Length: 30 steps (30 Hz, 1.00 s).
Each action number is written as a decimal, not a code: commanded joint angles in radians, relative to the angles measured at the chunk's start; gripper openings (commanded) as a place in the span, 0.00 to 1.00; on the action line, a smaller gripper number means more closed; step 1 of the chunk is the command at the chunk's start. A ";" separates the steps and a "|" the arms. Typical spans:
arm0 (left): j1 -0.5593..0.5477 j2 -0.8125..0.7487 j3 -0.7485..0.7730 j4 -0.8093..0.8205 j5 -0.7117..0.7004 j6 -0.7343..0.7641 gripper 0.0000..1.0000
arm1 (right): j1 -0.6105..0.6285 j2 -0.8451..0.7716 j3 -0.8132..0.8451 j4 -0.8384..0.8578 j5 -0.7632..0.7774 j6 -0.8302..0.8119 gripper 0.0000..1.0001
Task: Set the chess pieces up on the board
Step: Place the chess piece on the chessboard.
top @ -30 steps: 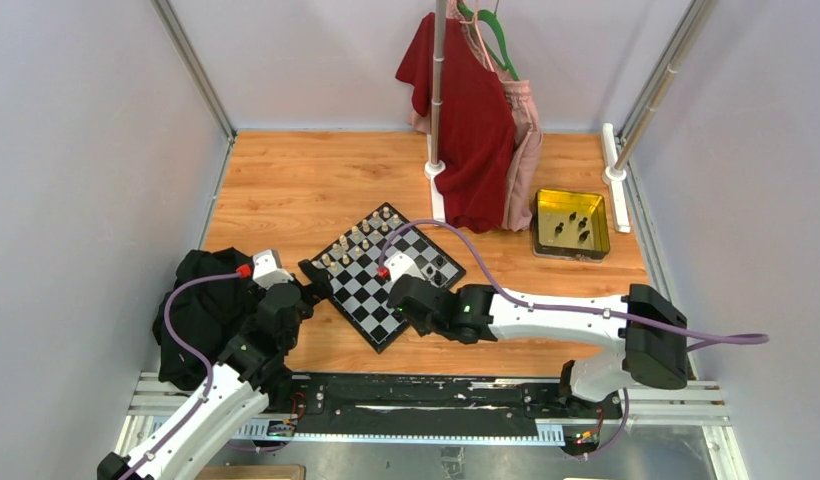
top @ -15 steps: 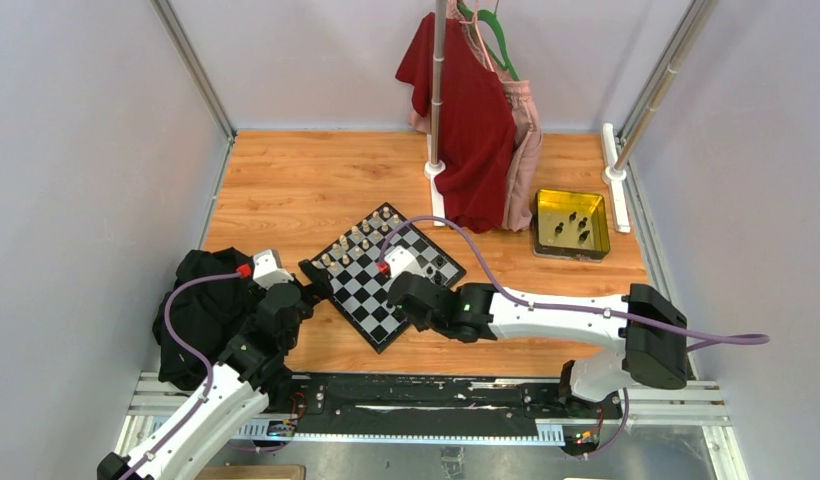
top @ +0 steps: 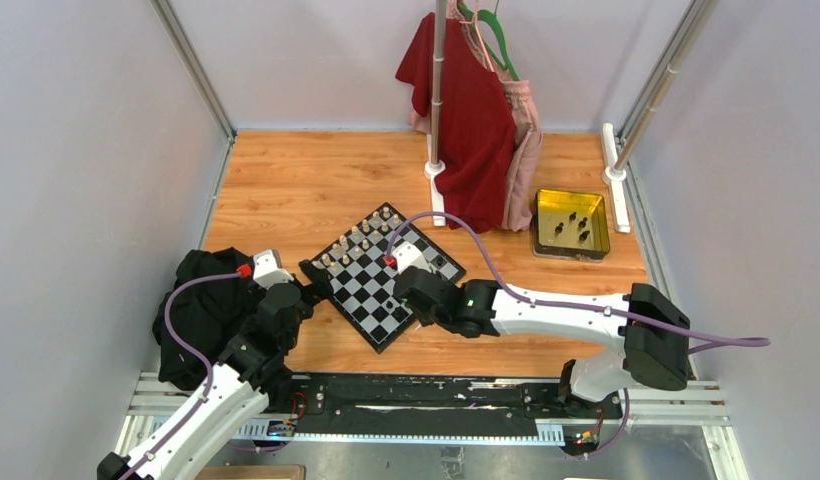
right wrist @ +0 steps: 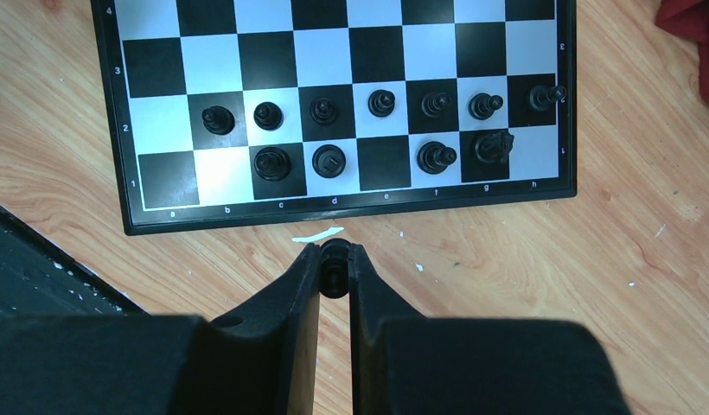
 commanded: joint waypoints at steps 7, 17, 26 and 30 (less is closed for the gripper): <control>-0.006 -0.003 -0.008 0.017 0.003 0.016 1.00 | -0.018 -0.021 -0.027 0.030 -0.002 -0.005 0.00; -0.006 -0.002 -0.009 0.018 0.002 0.016 1.00 | -0.025 -0.034 -0.038 0.032 -0.005 -0.003 0.00; -0.006 0.000 -0.008 0.020 0.004 0.017 1.00 | -0.034 -0.043 -0.044 0.038 -0.010 -0.006 0.00; -0.005 0.005 -0.007 0.022 0.005 0.019 1.00 | -0.035 -0.045 -0.041 0.046 -0.031 -0.006 0.00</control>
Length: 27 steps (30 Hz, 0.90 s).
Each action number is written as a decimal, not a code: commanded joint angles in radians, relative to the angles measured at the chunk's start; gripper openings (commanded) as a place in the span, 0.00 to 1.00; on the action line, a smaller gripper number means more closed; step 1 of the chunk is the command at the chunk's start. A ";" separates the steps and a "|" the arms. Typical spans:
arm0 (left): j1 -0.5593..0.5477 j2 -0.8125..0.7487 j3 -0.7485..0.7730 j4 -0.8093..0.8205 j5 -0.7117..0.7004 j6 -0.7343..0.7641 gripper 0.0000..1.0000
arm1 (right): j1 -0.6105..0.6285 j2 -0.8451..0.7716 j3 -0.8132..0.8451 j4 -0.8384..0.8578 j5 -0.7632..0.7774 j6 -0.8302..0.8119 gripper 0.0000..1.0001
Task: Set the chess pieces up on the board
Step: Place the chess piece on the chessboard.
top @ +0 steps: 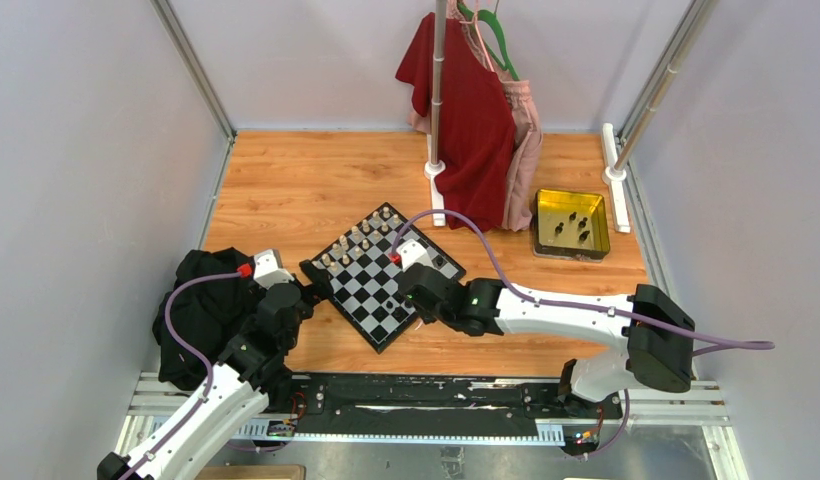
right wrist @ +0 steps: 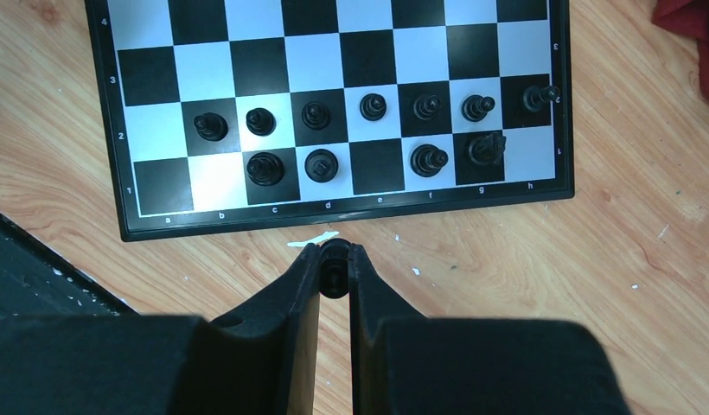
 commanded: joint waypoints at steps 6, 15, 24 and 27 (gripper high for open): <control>-0.006 0.011 -0.006 0.022 0.001 0.009 1.00 | -0.009 -0.004 0.011 0.023 -0.067 -0.010 0.00; -0.006 0.018 -0.003 0.026 0.004 0.011 1.00 | -0.008 0.012 0.027 0.029 -0.104 -0.014 0.00; -0.006 0.018 -0.004 0.027 0.003 0.012 1.00 | 0.012 0.069 0.077 0.030 -0.140 -0.020 0.00; -0.006 0.022 -0.003 0.029 0.003 0.012 1.00 | 0.026 0.097 0.097 0.034 -0.149 -0.023 0.00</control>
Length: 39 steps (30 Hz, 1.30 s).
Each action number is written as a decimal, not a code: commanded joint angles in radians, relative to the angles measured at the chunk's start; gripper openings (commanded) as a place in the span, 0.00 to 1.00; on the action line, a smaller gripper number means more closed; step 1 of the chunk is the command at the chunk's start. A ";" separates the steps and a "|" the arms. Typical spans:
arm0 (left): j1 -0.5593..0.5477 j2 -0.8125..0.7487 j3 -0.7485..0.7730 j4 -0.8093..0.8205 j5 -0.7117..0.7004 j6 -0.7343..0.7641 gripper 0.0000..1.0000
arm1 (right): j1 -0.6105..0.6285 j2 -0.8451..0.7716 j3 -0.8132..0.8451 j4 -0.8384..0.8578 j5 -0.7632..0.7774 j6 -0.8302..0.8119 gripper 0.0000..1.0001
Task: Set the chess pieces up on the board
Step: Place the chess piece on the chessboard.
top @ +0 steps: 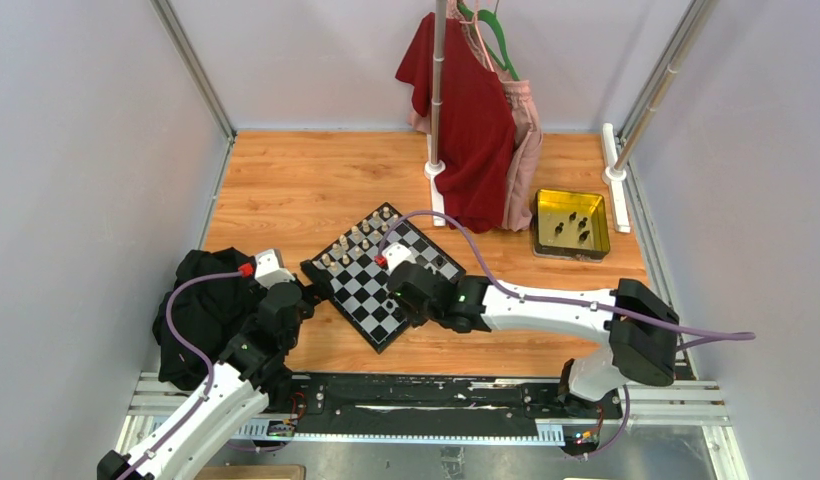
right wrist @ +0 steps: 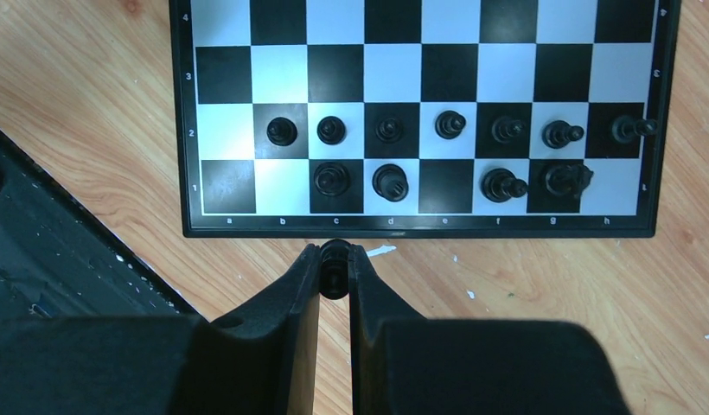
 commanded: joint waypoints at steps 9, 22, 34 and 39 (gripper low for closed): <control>-0.006 0.008 -0.004 0.025 0.000 0.009 1.00 | 0.075 0.122 0.105 0.029 -0.051 -0.023 0.00; -0.006 0.008 -0.004 0.024 -0.001 0.009 1.00 | 0.097 0.202 0.122 0.068 -0.064 -0.029 0.00; -0.006 0.013 -0.003 0.027 0.000 0.010 1.00 | 0.092 0.242 0.111 0.100 -0.050 -0.052 0.00; -0.006 0.016 -0.002 0.029 0.003 0.010 1.00 | 0.082 0.243 0.096 0.111 -0.046 -0.053 0.02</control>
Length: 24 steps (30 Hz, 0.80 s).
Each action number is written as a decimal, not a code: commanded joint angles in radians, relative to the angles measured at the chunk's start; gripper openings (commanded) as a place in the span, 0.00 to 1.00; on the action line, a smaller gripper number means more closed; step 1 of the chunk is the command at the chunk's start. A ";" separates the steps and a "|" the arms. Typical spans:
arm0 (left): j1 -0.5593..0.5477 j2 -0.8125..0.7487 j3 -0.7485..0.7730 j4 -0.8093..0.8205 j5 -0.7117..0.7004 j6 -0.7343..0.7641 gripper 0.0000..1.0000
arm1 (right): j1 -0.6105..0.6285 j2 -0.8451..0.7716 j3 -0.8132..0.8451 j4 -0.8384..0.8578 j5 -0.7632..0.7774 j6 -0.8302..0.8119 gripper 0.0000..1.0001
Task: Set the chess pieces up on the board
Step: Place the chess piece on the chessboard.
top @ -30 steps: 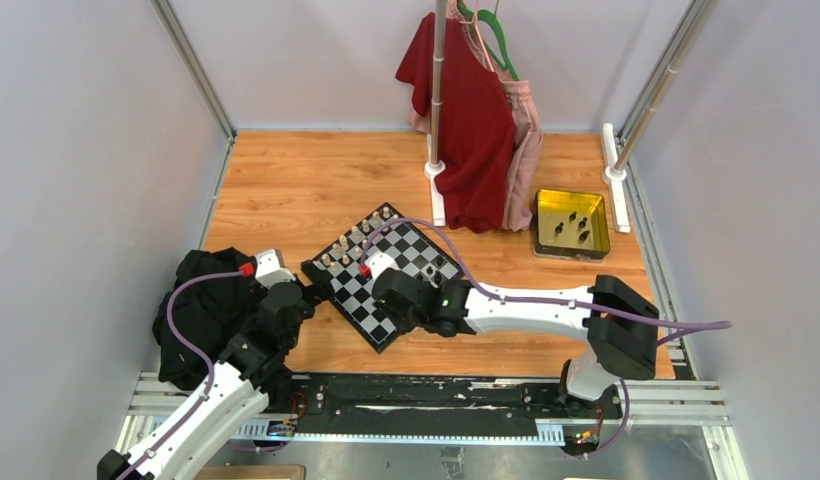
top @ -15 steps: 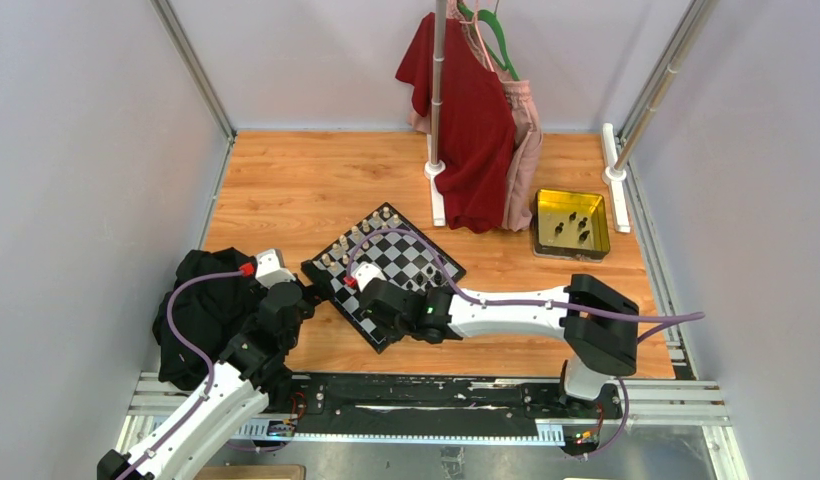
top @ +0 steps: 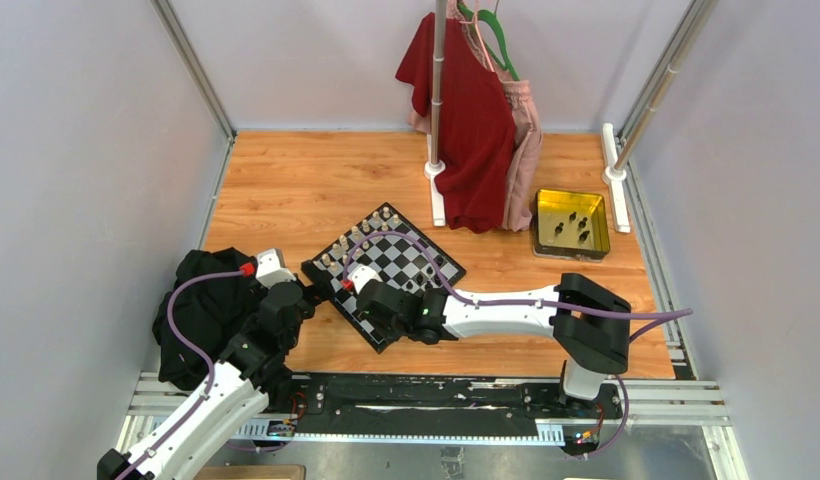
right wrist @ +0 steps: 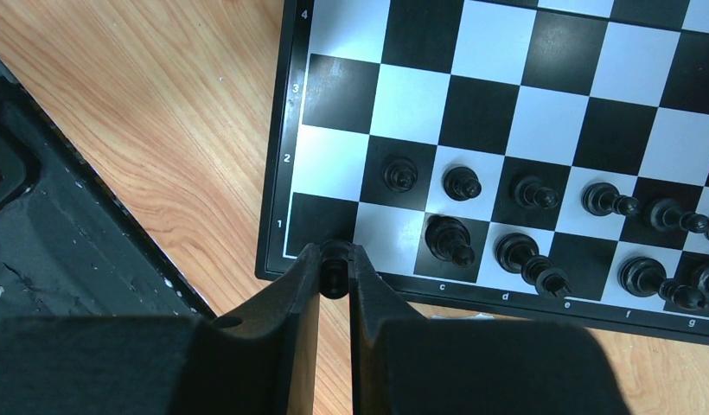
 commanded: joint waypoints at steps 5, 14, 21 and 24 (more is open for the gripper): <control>-0.006 0.005 -0.002 0.028 -0.004 0.009 1.00 | -0.012 0.009 -0.015 0.024 0.014 -0.015 0.09; -0.006 0.006 -0.002 0.030 -0.001 0.009 1.00 | -0.014 0.009 -0.024 0.024 0.018 -0.012 0.25; -0.006 0.006 -0.003 0.030 0.000 0.009 1.00 | -0.017 0.011 -0.024 0.025 0.018 -0.015 0.31; -0.006 0.006 -0.002 0.030 0.000 0.009 1.00 | -0.017 0.010 -0.024 0.023 0.018 -0.014 0.32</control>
